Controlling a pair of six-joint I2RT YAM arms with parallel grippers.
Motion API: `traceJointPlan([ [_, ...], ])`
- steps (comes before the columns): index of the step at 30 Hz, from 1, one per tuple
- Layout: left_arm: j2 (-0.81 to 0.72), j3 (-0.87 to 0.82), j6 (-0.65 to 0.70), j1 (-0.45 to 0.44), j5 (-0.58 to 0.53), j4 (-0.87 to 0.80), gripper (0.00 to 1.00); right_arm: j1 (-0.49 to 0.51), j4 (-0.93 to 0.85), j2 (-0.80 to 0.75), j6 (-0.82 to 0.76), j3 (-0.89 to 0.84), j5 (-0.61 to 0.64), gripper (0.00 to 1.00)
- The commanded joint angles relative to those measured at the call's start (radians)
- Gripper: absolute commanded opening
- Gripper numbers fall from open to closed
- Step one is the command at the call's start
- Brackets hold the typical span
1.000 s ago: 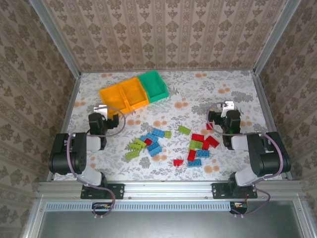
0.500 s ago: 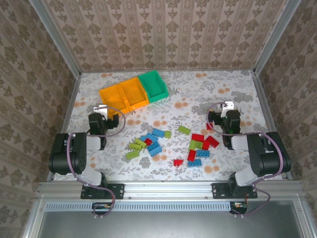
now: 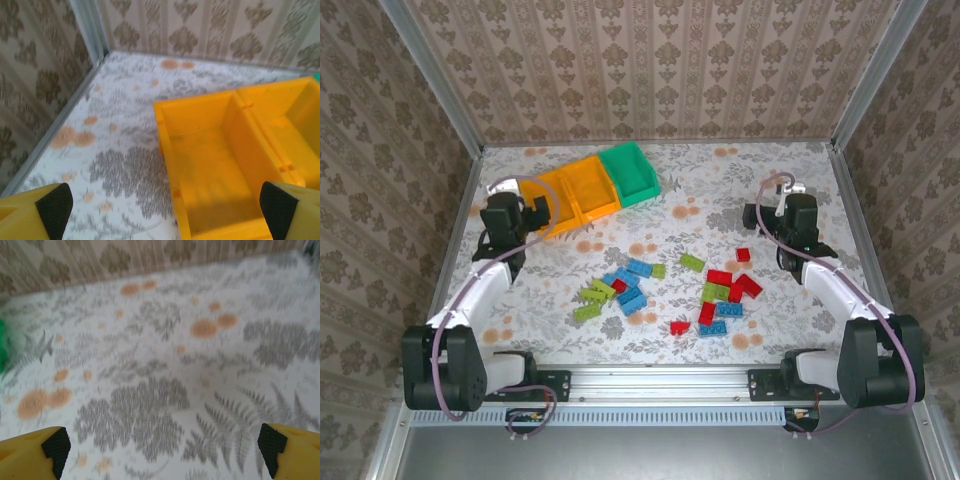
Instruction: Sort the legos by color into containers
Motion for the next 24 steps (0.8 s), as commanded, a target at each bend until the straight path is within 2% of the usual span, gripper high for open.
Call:
traceJointPlan([
  [1,0.058,0.044,-0.131,-0.006,-0.048,-0.271,1.0,0.002,-0.221,-0.014,0.09,0.011,-0.041,1.0],
  [7,0.249,0.194,-0.232,0.014,0.011,-0.372,0.98,0.008,-0.335,0.01,0.147,0.053,-0.079,1.0],
  [10,0.347,0.274,-0.228,0.033,0.087,-0.389,0.92,0.011,-0.36,0.015,0.149,0.059,-0.086,1.0],
  [17,0.459,0.361,-0.232,0.064,0.155,-0.363,0.78,0.025,-0.4,-0.018,0.164,0.037,-0.099,1.0],
  [19,0.494,0.396,-0.23,0.068,0.163,-0.382,0.72,0.03,-0.421,-0.03,0.167,0.034,-0.101,1.0],
  [24,0.567,0.46,-0.192,0.066,0.22,-0.389,0.38,0.04,-0.522,-0.049,0.19,0.048,-0.071,1.0],
])
